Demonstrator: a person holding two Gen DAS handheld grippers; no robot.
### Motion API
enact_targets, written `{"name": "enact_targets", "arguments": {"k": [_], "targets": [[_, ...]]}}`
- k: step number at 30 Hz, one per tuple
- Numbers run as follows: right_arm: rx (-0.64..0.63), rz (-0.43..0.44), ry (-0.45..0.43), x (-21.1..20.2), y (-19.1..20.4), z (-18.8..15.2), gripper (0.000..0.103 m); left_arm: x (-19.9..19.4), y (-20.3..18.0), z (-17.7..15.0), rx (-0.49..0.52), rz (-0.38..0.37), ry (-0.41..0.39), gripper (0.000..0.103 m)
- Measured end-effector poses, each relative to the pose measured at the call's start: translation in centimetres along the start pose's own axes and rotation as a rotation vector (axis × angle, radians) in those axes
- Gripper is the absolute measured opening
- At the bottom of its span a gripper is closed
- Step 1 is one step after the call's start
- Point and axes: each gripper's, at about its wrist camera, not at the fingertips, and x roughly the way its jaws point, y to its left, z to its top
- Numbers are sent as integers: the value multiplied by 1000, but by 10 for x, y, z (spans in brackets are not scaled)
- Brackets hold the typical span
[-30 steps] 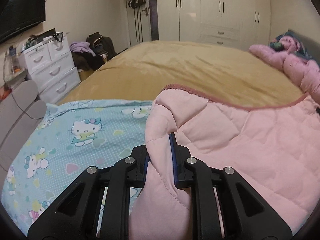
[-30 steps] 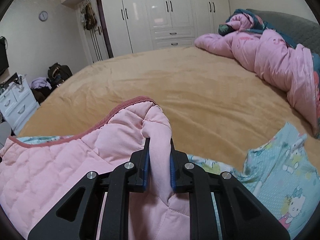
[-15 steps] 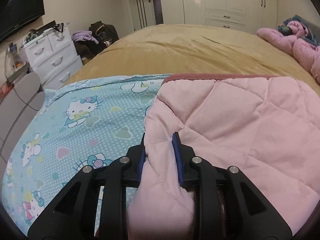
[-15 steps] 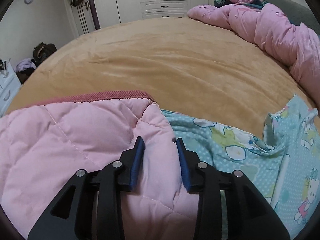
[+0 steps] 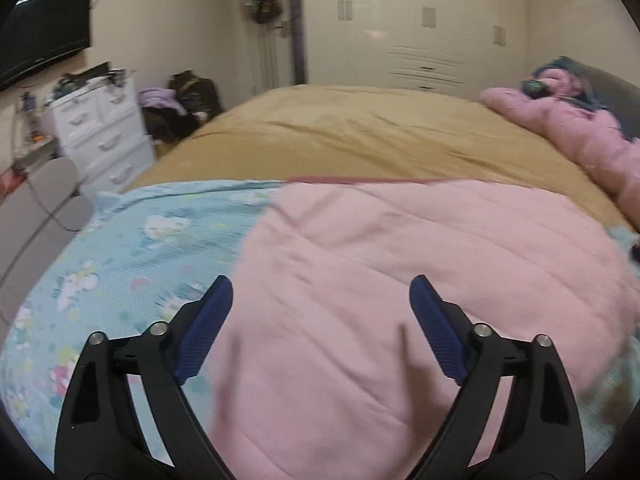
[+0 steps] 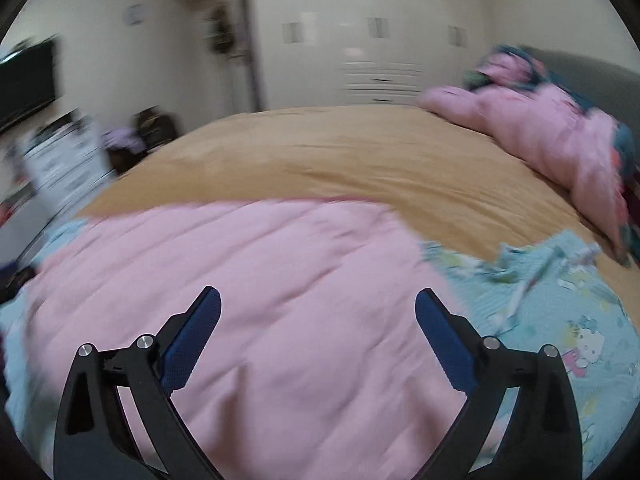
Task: Fold large clothes
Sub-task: 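Fold the jacket over on itself with both tools and release, then pull both tools back from the folded pink jacket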
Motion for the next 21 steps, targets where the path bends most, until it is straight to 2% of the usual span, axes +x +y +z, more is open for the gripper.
{"name": "enact_targets", "arguments": {"k": [3,6,7,10,14,21], "targets": [[-129,92,35,-15,38,-12,97,-8,-31,-12,52,-53,25,85],[-193,104,90,-12,66,-23,97,-4,-53,-24,74,-85,70,85],[-201,127,124,-7,72,-28,97,-1,-58,-27,81,-87,91,85],[-202,105,235,17,78,-36,98,14,-64,-38,73,-78,133,86],[-156,117,271,35,76,-45,99,31,-60,-47,49,-93,141,87],[-155,98,260,55,81,-54,99,34,-58,-56,42,-91,130,87]]}}
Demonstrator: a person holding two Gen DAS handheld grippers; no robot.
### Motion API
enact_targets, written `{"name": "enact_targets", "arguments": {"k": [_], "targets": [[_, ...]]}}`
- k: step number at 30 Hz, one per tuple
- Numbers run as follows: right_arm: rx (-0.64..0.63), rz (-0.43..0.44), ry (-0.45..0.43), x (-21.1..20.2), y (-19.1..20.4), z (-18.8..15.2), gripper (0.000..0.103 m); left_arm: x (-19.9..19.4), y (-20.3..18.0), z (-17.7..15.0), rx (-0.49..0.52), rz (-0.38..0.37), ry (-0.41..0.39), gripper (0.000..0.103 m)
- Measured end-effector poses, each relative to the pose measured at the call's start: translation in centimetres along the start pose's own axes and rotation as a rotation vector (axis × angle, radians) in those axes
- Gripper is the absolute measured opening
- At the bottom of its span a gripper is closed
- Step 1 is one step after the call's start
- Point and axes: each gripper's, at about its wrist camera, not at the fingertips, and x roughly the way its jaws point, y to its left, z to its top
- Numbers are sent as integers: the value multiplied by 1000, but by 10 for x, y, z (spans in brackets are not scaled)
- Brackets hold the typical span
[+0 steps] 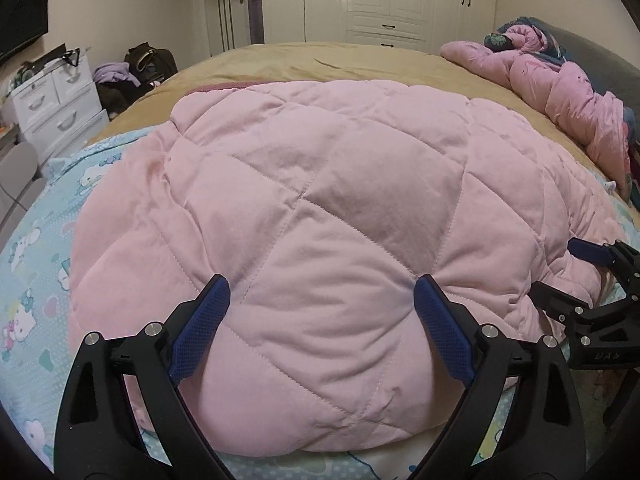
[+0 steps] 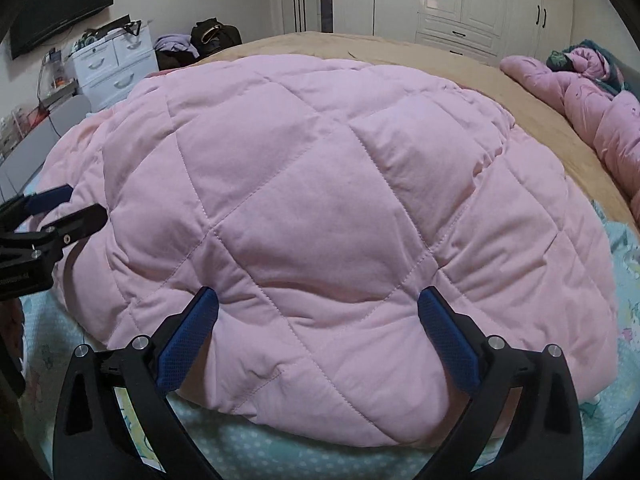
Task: Fold large clothes
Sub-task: 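Pull both tools back from the folded pink jacket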
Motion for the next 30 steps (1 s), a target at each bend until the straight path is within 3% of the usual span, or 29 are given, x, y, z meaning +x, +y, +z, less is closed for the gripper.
{"name": "enact_targets", "arguments": {"k": [5,7,12,24,30], "targets": [[22,21,8,-8,-2,3,99,-16,2,0,-18,-19,-10,88],[72,62,-28,-28,-12,3,99,-26,4,-2,-25,-26,-20,94],[182,129,-97,-67,-31,-5,99,-57,10,-6,-55,-47,-56,94],[255,187,-176,-132,-48,-23,99,-102,35,-15,-152,-50,-75,94],[271,186,-179,-145,-48,-36,99,-113,48,-26,-177,-50,-73,94]]}}
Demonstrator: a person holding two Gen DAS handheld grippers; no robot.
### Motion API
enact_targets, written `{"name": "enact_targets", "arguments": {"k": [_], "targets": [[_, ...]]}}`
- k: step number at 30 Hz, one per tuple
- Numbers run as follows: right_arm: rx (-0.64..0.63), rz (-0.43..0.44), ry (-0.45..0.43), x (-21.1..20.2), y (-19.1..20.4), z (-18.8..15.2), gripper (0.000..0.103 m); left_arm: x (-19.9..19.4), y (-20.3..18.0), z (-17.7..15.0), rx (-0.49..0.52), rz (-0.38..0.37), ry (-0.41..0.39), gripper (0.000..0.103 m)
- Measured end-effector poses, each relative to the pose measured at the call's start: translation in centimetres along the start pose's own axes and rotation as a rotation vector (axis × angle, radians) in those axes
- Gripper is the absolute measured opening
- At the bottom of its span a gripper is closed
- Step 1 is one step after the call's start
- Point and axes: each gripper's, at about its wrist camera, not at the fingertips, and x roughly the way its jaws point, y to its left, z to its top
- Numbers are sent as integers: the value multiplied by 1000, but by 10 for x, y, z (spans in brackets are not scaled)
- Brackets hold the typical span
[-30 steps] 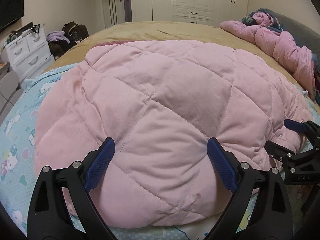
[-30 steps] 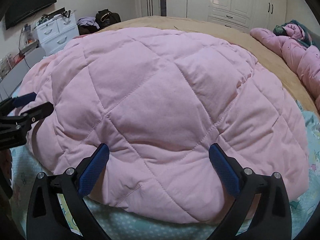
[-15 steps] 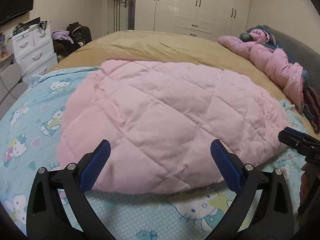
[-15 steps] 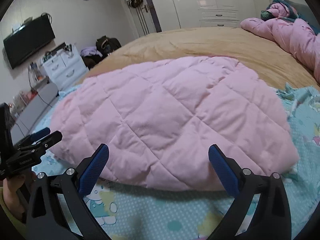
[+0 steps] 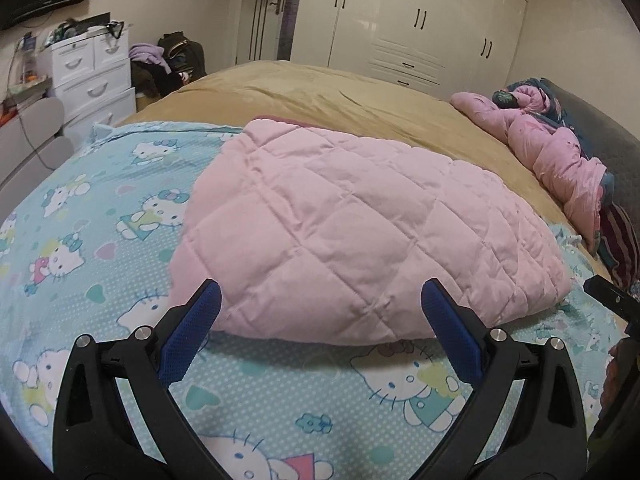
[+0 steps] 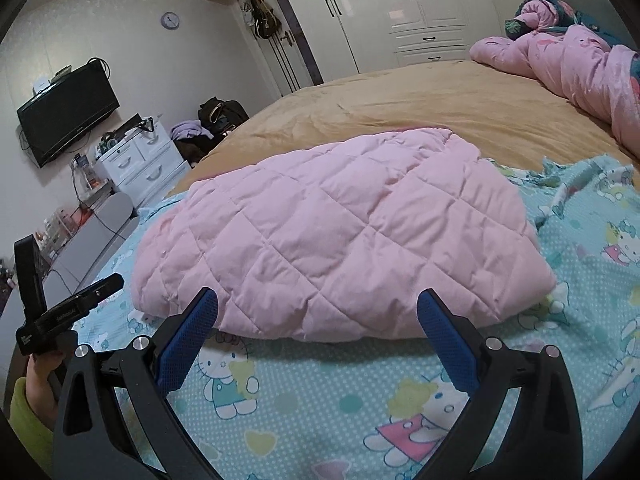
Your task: Fold large clothes
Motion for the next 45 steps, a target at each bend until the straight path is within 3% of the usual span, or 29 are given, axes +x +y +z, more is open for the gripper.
{"name": "enact_targets", "arguments": {"k": [22,28,36,45], "targets": [[185,-43,96,11,-43,-40,99,4,52,-33,-130,-5,74,94],[318,-12,128,21,-71,-48,99,24,67,-43,-243,-80,146,94],[559,94,163,44,-112,-59,99,55,82,-45,-493,-316,206,94],[659,135,109,54,-147,-44,99,94,100,-34,-642,-319,209,94]]}}
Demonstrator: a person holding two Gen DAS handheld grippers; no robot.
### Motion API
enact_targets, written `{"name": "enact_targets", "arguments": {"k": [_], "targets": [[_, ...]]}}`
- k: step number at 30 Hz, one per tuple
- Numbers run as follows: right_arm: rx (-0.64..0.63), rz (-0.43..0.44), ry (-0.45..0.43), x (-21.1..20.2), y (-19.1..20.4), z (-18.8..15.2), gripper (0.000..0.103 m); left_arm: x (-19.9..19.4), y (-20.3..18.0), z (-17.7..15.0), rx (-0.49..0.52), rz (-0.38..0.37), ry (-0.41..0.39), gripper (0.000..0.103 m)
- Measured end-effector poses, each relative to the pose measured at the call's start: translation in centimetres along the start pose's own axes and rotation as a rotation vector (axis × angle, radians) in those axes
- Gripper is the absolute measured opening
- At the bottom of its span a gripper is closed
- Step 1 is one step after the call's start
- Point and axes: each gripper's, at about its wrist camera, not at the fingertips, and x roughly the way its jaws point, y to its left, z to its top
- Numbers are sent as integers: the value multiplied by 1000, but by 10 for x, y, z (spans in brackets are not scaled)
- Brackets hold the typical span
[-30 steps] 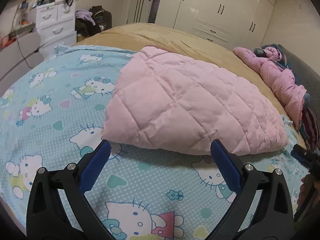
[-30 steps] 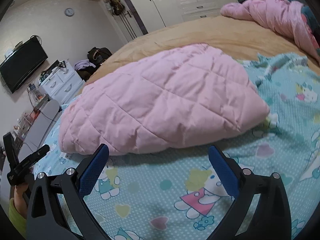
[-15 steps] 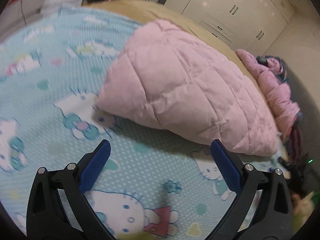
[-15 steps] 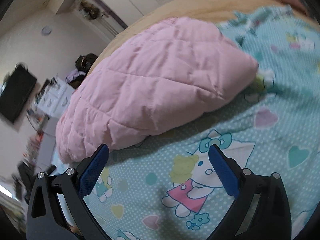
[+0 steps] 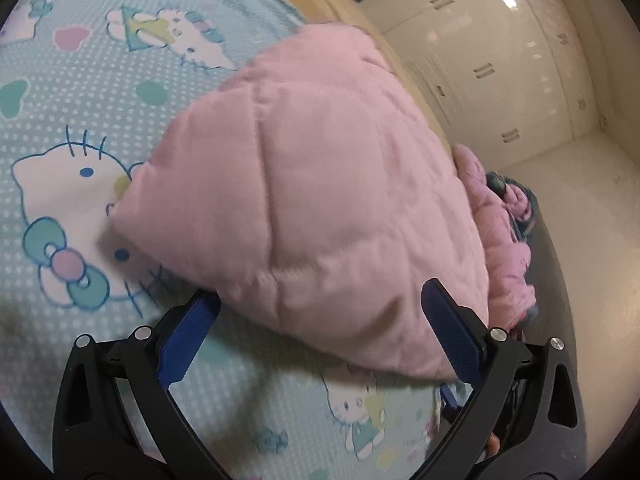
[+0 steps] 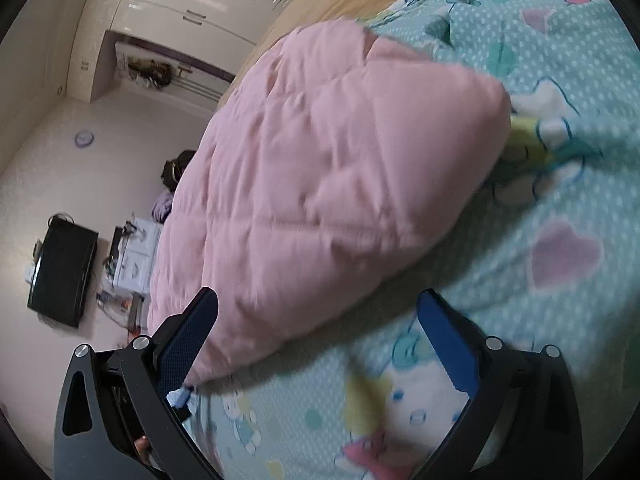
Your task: Fold large clothes
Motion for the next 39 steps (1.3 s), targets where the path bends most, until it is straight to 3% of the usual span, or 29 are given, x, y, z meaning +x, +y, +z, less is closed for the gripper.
{"name": "enact_targets", "arguments": {"k": [15,26,32,33,36,39], "targets": [[112,22,-44,32,-20,68,99,34,2,33,-64,-9,-31,95],[-6,-26,-96,50,-3,73,97,58,-12,44,-152,70,-99,95],[-95,-88,-113,54,11,69,86,66,-23,49,-154,101,-106,94],[-112,-96,-114,55,13,70,84,67,-25,50,-144,97,-108,89],[-159,-122,-116,53,23,70,74,67,-36,55,-95,56,-108,59],[-321,-177,-145,46,57,64,51,56,-63,57,39,86,-140,41]]}}
